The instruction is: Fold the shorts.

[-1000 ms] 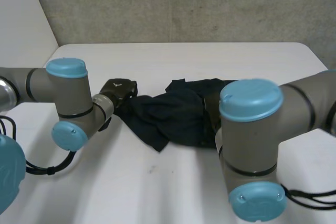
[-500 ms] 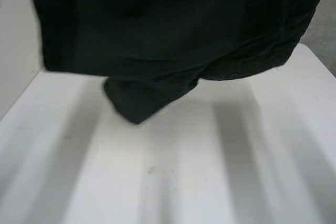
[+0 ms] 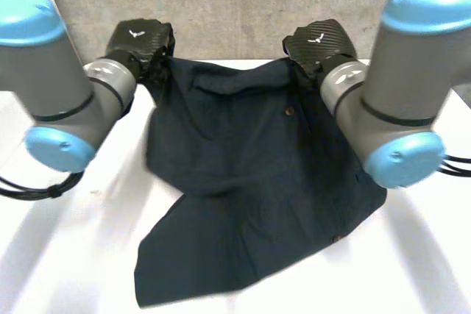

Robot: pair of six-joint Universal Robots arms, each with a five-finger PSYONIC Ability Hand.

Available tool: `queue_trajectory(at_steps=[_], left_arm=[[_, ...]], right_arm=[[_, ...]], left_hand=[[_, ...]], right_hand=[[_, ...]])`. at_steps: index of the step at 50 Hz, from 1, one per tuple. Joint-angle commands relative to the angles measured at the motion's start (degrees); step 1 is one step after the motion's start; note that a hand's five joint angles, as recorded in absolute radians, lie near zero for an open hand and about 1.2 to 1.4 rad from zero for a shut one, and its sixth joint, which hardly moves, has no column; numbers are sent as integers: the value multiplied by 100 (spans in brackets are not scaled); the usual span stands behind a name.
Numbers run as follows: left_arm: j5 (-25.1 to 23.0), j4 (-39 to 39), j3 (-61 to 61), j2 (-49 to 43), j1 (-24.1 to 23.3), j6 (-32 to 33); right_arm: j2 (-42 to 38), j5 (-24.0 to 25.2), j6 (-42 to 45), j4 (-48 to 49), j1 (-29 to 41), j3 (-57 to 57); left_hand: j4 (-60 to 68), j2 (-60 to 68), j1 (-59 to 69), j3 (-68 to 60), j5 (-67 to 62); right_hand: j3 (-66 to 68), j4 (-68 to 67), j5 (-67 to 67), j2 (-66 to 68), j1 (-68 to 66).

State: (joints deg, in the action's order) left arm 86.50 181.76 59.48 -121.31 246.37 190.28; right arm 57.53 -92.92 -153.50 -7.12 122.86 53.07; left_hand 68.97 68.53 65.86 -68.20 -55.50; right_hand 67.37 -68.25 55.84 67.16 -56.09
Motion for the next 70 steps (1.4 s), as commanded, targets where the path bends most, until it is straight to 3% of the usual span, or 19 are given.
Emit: queue_trajectory(at_steps=[1,6,9,13,20,30,38,46,53,59,65,66,70], left_arm=[[490,1480,-1403,-850,52,457],[561,3056,-1308,-508,-19,457],[570,3743,-975,62,-45,448],[561,4104,-614,582,-28,396],[544,4096,-131,679,-54,290],[500,3788,1152,-137,-63,369],[561,2823,1733,-867,-291,650],[561,1716,2303,-527,-317,677],[579,888,2744,151,-397,677],[552,186,3139,995,-370,703],[517,-1175,3482,1575,-432,835],[491,-1648,3604,1697,-441,966],[482,-2293,4008,1918,-580,1553]], right_arm=[[-893,29,-57,2598,-323,-1017],[-622,-6,-223,4583,-490,-1159],[-419,-33,-347,4939,-561,-1150],[-295,37,-408,4773,-552,-1115],[-330,213,-408,3737,-508,-904],[-1085,301,-347,1996,-508,-403],[-1754,600,-75,739,-500,-139],[-1675,407,602,-166,-561,106],[-667,-138,-11,-799,-570,913],[82,37,-128,-826,-570,1767],[925,468,1128,-1422,-579,3050],[1040,468,1339,-1607,-579,3199],[1462,547,2262,-2626,-579,3920]], left_hand=[[1103,1147,1414,-1180,-1450],[1103,1147,1414,-1180,-1450],[1103,1147,1414,-1180,-1450],[1103,1147,1414,-1180,-1450],[1103,1147,1414,-1180,-1450],[1103,1147,1414,-1180,-1450],[1103,1147,1414,-1180,-1450],[1103,1147,1414,-1180,-1450],[1103,1147,1414,-1180,-1450],[1103,1147,1414,-1180,-1450],[1103,1147,1414,-1180,-1450],[1103,1147,1414,-1180,-1450],[1103,1147,1414,-1180,-1450]], right_hand=[[1263,-1175,1416,1284,-2391],[1263,-1175,1416,1284,-2391],[1263,-1175,1416,1284,-2391],[1263,-1175,1416,1284,-2391],[1263,-1175,1416,1284,-2391],[1263,-1175,1416,1284,-2391],[1263,-1175,1416,1284,-2391],[1263,-1175,1416,1284,-2391],[1263,-1175,1416,1284,-2391],[1263,-1175,1416,1284,-2391],[1263,-1175,1416,1284,-2391],[1263,-1175,1416,1284,-2391],[1263,-1175,1416,1284,-2391]])
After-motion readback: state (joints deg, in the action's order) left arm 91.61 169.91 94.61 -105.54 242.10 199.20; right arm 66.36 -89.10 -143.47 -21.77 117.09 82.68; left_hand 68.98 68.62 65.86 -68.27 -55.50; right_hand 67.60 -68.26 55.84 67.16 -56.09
